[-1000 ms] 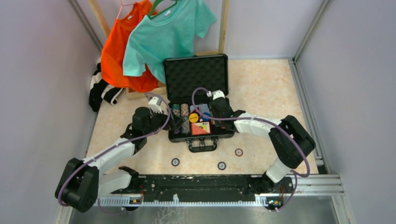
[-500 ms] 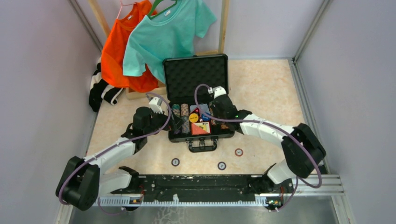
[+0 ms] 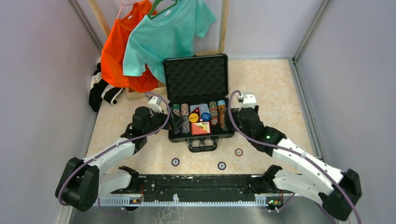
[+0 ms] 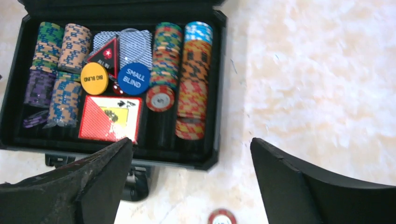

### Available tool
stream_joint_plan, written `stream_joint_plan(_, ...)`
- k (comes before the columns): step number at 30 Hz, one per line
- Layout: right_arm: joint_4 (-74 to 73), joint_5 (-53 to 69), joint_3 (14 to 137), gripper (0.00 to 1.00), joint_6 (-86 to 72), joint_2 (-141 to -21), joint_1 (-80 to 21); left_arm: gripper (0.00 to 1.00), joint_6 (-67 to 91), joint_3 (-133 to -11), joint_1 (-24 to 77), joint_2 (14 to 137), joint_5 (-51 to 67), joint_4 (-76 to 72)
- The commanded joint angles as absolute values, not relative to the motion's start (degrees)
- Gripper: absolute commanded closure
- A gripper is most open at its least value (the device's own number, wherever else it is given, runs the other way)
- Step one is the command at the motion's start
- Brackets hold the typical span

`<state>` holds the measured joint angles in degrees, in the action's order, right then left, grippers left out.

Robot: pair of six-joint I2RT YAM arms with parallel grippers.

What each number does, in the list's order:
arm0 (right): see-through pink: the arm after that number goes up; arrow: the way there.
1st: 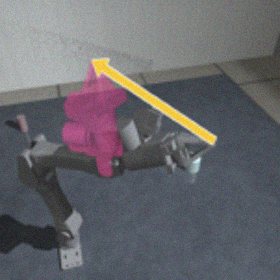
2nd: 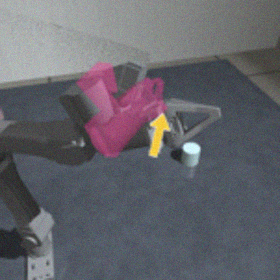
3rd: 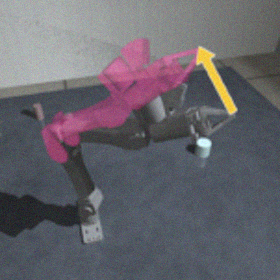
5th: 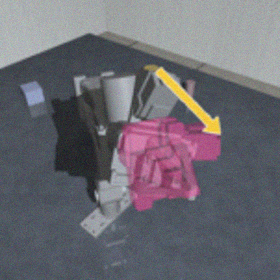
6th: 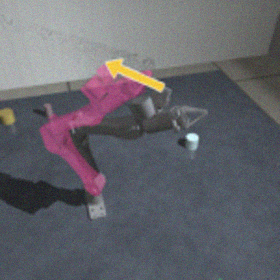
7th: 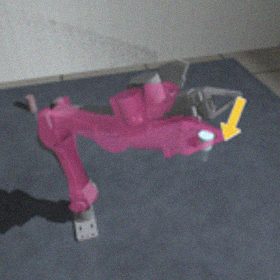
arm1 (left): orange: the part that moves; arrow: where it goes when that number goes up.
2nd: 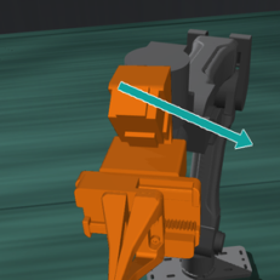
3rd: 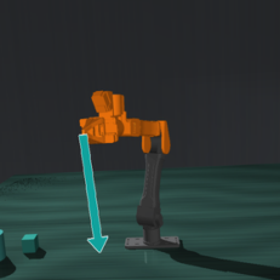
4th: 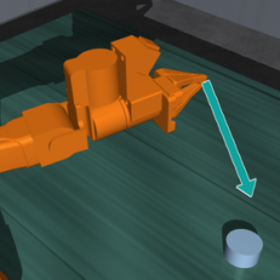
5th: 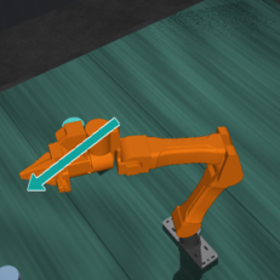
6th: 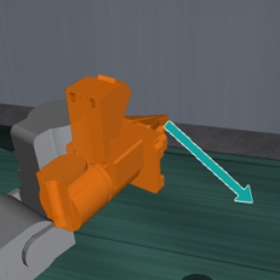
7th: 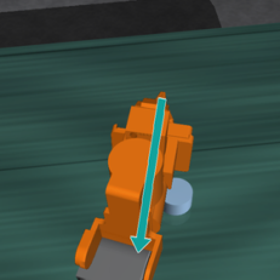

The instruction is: Pack up texas hold em set

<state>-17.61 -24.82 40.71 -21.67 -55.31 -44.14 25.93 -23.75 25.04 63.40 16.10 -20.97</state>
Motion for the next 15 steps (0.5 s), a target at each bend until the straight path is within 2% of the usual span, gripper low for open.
stream_joint_plan(1,-30.0,-27.6,37.5,0.01,-31.6,-41.4,-41.8,0.01,28.7,-25.9,25.4,65.4,16.8,-21.6)
stream_joint_plan(3,-34.7,-26.2,35.0,0.01,-34.0,-35.0,-41.5,0.01,29.4,-26.1,25.3,66.1,15.1,-20.3)
stream_joint_plan(7,-36.9,-17.0,28.0,0.09,-40.0,-28.3,-41.5,0.01,29.4,-26.8,25.7,65.5,13.9,-18.7)
stream_joint_plan(11,-35.5,-14.1,23.6,0.11,-48.7,-31.8,-44.7,0.01,28.3,-25.3,26.7,60.2,9.9,-17.7)
stream_joint_plan(15,-41.8,-20.8,30.4,0.10,-49.0,-42.3,-46.8,0.01,28.1,-26.3,27.1,57.0,6.2,-14.6)
